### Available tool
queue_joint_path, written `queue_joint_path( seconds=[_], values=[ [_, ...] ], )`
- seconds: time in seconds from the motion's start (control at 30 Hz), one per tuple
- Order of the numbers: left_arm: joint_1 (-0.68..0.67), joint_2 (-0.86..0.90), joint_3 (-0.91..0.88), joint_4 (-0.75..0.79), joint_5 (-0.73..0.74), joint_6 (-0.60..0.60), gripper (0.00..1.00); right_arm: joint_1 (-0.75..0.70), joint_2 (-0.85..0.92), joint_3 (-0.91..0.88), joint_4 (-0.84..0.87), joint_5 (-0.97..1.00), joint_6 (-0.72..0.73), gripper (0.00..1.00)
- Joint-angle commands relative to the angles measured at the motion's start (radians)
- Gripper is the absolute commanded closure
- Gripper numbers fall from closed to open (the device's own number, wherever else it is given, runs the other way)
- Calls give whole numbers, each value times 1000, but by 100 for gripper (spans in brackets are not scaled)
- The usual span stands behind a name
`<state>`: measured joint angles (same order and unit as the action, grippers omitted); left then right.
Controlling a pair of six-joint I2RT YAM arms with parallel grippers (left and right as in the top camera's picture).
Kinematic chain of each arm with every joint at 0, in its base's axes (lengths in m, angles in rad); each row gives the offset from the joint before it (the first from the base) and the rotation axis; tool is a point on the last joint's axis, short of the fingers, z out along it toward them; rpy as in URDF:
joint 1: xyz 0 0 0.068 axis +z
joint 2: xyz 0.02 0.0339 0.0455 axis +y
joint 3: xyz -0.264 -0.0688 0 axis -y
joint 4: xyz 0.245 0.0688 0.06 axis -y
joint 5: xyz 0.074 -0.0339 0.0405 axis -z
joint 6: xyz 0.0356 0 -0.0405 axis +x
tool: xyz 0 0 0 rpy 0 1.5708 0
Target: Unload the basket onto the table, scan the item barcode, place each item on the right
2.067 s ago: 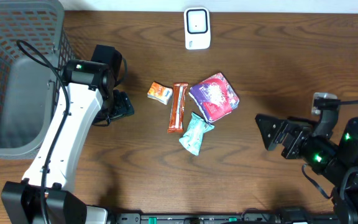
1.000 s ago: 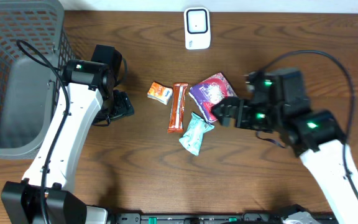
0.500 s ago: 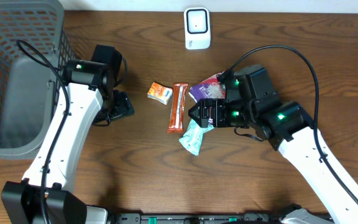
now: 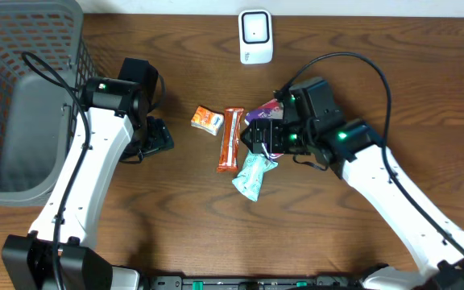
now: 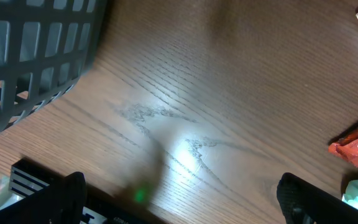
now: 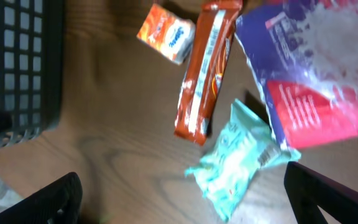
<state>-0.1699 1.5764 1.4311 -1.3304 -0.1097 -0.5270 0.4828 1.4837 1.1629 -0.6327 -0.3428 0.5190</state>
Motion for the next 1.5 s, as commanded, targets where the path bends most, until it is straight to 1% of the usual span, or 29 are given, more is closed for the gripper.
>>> queue_joint_path(
  seconds=[0.0,0.2,0.33,0.43,0.5,0.63,0.67,0.8,0.93,1.03,1.13,1.17,1.23,1.3,1.37,1.4,1.43,1.47],
  values=[
    [5,-3,-4,-4,-3,-12,2,7,11,-2,38,14,8,1],
    [5,-3,-4,-4,-3,-12,2,-27,13,-2,127,46,9,1],
    [5,-3,-4,-4,-3,-12,2,-63,21,-2,163,55,34,1],
    [5,-3,-4,-4,-3,-12,2,-87,41,-2,147,137,58,1],
    [5,-3,-4,-4,-3,-12,2,-108,66,-2,107,232,119,1],
    [5,-3,-4,-4,-3,-12,2,-145,127,-2,92,278,137,1],
    [5,-3,-4,-4,-3,-12,2,-156,147,-2,97,286,127,1],
    [5,-3,-4,-4,-3,-12,2,-221,227,-2,178,240,-27,1],
    [5,-3,-4,-4,-3,-12,2,-300,294,-2,264,75,-145,1],
    [5,-3,-4,-4,-3,-12,2,-349,350,-2,318,-104,-241,3],
    [5,-3,-4,-4,-3,-12,2,-370,408,-2,331,-204,-290,11],
    [5,-3,-4,-4,-3,-12,2,-371,431,-2,330,-225,-304,13],
    [5,-3,-4,-4,-3,-12,2,-369,474,-2,327,-258,-336,13],
    [5,-3,-4,-4,-3,-12,2,-363,520,-2,327,-305,-363,17],
    [5,-3,-4,-4,-3,-12,2,-355,566,-2,327,-343,-367,31],
    [5,-3,-4,-4,-3,-12,2,-353,579,-2,326,-352,-366,42],
    [5,-3,-4,-4,-3,-12,2,-352,588,-2,323,-360,-360,51],
    [5,-3,-4,-4,-3,-12,2,-352,590,-2,322,-368,-353,64]
  ],
)
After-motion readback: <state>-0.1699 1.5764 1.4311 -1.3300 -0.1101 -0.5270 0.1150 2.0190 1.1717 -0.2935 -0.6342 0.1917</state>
